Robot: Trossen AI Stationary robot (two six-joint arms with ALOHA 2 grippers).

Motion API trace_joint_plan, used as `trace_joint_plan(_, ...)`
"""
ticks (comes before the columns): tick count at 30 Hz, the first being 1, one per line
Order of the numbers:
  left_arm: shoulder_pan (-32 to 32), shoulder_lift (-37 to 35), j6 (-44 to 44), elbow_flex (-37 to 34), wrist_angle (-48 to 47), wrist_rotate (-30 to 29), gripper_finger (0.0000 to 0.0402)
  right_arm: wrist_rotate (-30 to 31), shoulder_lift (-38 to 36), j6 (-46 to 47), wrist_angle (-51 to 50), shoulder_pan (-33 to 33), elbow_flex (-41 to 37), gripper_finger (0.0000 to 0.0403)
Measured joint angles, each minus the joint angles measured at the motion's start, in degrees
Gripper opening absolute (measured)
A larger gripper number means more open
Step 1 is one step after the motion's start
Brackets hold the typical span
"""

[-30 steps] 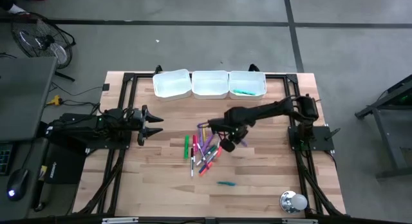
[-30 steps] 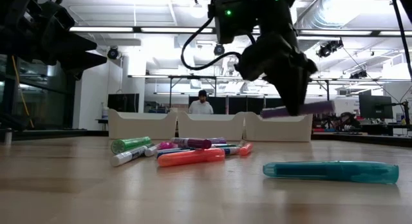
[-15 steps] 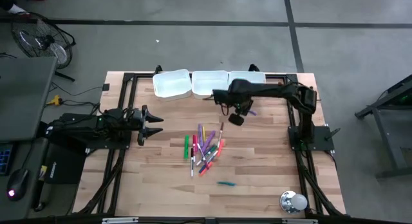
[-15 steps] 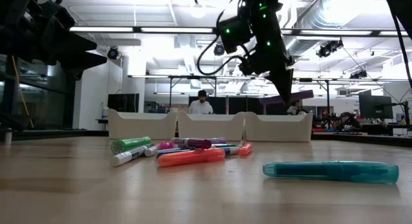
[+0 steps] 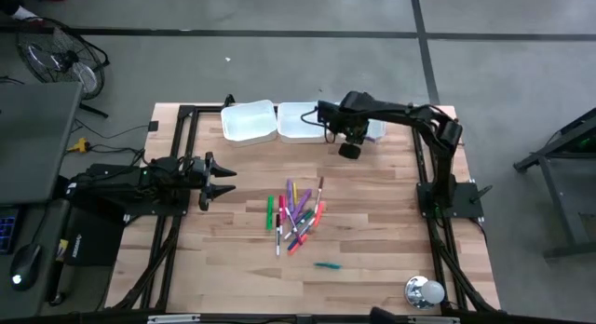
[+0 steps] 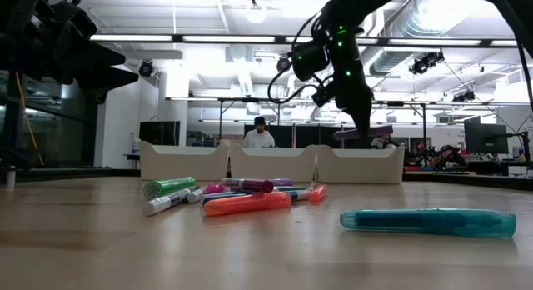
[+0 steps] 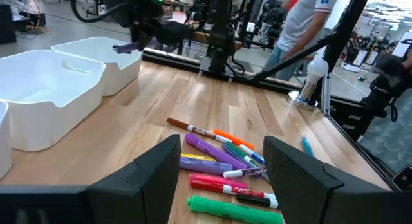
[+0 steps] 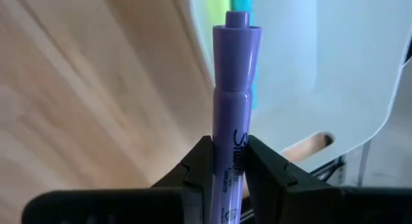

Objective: Pick & Place Markers
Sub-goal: Put the right purple highlighter pen into the right white bin

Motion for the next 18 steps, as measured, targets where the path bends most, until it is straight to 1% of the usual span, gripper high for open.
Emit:
trace_joint_plan(6,0.02,-0.01,0.0,0.0,0.0,0.0,0.022,0.09,-0.04,-9.65,4.49,-3.06,0.0,0.006)
trace_joint_plan(14,0.0,0.0,0.02,0.0,0.02,-0.01,0.022,-4.3,-0.04,-21.1,8.21,-5.96,0.0,0.0061)
trace_joint_plan(18,0.0,-0.01,0.0,0.0,0.02,-0.01,0.022,-5.13,-0.07,-25.14,11.08,-7.05,-0.36,0.006)
